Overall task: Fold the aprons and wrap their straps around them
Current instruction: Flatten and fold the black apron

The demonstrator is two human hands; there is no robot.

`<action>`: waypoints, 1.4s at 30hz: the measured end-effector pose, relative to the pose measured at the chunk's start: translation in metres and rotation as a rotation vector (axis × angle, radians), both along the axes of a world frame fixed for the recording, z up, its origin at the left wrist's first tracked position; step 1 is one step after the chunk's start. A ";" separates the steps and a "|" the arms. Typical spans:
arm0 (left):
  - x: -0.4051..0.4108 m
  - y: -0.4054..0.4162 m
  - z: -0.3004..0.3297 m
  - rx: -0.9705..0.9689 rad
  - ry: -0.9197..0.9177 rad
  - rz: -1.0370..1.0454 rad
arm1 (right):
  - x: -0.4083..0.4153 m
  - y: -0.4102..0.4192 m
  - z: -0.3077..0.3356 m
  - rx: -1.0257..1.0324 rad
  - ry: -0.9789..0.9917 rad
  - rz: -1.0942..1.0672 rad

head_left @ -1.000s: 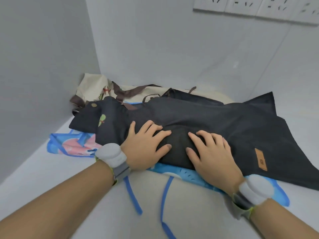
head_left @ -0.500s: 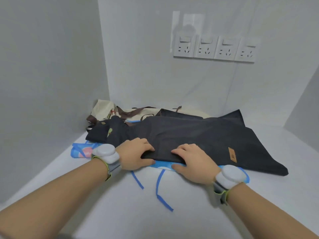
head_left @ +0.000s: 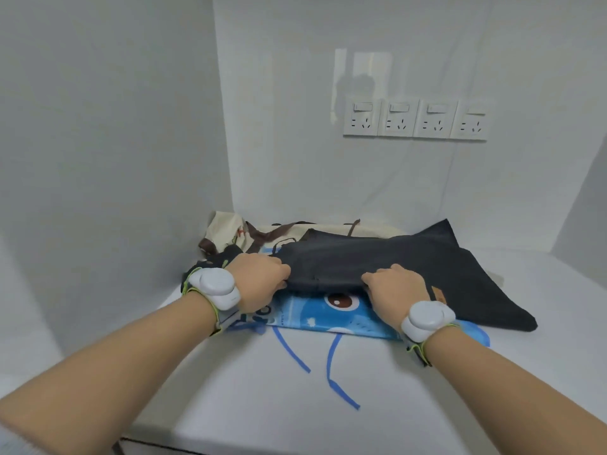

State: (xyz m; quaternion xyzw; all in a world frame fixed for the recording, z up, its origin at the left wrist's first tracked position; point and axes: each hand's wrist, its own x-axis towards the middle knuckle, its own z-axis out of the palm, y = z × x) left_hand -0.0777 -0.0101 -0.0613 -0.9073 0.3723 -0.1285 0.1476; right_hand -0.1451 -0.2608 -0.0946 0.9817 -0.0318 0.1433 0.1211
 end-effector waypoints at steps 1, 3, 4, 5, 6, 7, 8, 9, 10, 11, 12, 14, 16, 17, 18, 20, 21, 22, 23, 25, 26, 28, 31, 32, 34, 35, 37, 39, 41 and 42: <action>-0.008 0.008 0.005 -0.003 0.000 0.008 | 0.003 0.006 0.005 0.007 -0.031 0.027; -0.026 0.021 0.013 -0.012 -0.001 0.005 | 0.007 0.018 0.012 0.002 -0.070 0.076; -0.038 0.024 0.015 -0.026 0.012 0.000 | 0.007 0.024 0.016 -0.003 -0.084 0.094; -0.051 0.025 0.017 -0.046 0.039 -0.009 | 0.006 0.027 0.017 -0.005 -0.095 0.106; -0.065 0.022 0.018 -0.067 0.076 -0.021 | 0.003 0.030 0.018 -0.007 -0.107 0.111; -0.078 0.018 0.019 -0.085 0.121 -0.040 | -0.001 0.032 0.017 -0.005 -0.115 0.108; -0.091 0.012 0.019 -0.098 0.171 -0.062 | -0.006 0.032 0.016 0.003 -0.115 0.103; -0.103 0.004 0.017 -0.104 0.220 -0.083 | -0.013 0.030 0.014 0.013 -0.112 0.100; -0.114 -0.005 0.013 -0.104 0.260 -0.101 | -0.021 0.025 0.011 0.029 -0.113 0.104; -0.125 -0.016 0.007 -0.100 0.286 -0.118 | -0.030 0.018 0.007 0.055 -0.115 0.115; -0.135 -0.028 0.001 -0.097 0.296 -0.140 | -0.039 0.008 0.004 0.092 -0.112 0.127; -0.156 -0.055 -0.013 -0.092 0.308 -0.179 | -0.058 -0.017 -0.002 0.226 -0.084 0.115; -0.170 -0.083 -0.025 -0.112 0.322 -0.201 | -0.074 -0.041 -0.005 0.397 -0.046 0.047; -0.176 -0.098 -0.029 -0.139 0.332 -0.215 | -0.082 -0.051 -0.004 0.463 -0.014 0.002; -0.182 -0.111 -0.032 -0.174 0.347 -0.229 | -0.089 -0.060 -0.003 0.518 0.011 -0.035; -0.190 -0.133 -0.034 -0.254 0.390 -0.254 | -0.100 -0.072 -0.001 0.669 0.009 -0.104; -0.193 -0.142 -0.034 -0.290 0.419 -0.267 | -0.105 -0.075 0.001 0.757 -0.011 -0.129; -0.193 -0.148 -0.034 -0.323 0.455 -0.275 | -0.107 -0.076 0.001 0.834 -0.041 -0.141; -0.191 -0.152 -0.033 -0.352 0.494 -0.274 | -0.109 -0.078 0.000 0.879 -0.060 -0.152; -0.176 -0.153 -0.029 -0.407 0.535 -0.254 | -0.109 -0.078 -0.006 0.860 -0.045 -0.169; -0.164 -0.150 -0.026 -0.436 0.526 -0.236 | -0.107 -0.076 -0.010 0.821 -0.034 -0.168; -0.132 -0.139 -0.021 -0.486 0.479 -0.172 | -0.102 -0.071 -0.017 0.776 -0.066 -0.137; -0.077 -0.113 -0.018 -0.469 0.376 -0.030 | -0.090 -0.064 -0.016 0.784 -0.157 -0.005; -0.060 -0.105 -0.019 -0.455 0.339 0.020 | -0.086 -0.064 -0.014 0.780 -0.182 0.049; -0.030 -0.088 -0.022 -0.441 0.300 0.125 | -0.081 -0.069 -0.006 0.795 -0.218 0.154; -0.017 -0.082 -0.024 -0.437 0.295 0.177 | -0.080 -0.072 -0.002 0.825 -0.224 0.201; -0.001 -0.071 -0.028 -0.410 0.284 0.271 | -0.084 -0.080 0.005 0.932 -0.193 0.280; 0.013 -0.067 -0.035 -0.387 0.263 0.333 | -0.086 -0.095 0.006 1.043 -0.136 0.266; 0.021 -0.069 -0.042 -0.372 0.272 0.357 | -0.084 -0.114 0.001 0.993 -0.077 0.119; 0.021 -0.071 -0.044 -0.374 0.291 0.361 | -0.083 -0.123 -0.003 0.899 -0.044 0.018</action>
